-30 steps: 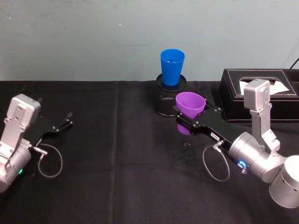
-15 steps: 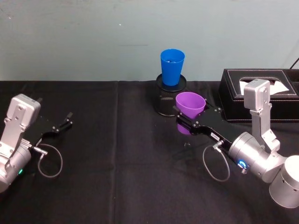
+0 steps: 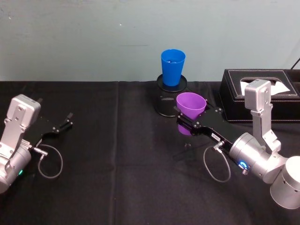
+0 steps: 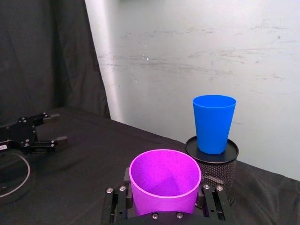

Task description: Pick up one cup with a gripper and tap it against the other cup.

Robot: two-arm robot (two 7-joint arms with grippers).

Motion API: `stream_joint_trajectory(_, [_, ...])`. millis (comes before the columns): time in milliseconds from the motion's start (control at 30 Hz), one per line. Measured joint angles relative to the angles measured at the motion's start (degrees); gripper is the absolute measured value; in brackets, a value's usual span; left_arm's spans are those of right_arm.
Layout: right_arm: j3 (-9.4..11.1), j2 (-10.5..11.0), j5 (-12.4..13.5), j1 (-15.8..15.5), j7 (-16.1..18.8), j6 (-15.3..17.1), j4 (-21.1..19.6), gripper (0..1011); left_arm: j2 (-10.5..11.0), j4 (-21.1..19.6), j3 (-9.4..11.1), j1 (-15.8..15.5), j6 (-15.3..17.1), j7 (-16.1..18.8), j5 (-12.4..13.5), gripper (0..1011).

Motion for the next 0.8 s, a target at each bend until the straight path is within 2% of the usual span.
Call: stream_joint_trajectory(800, [0.0,0.0,0.0,0.0,0.0,0.0,0.0,729,0.0,0.0,0.0,0.0,0.0,0.0,0.0,1000])
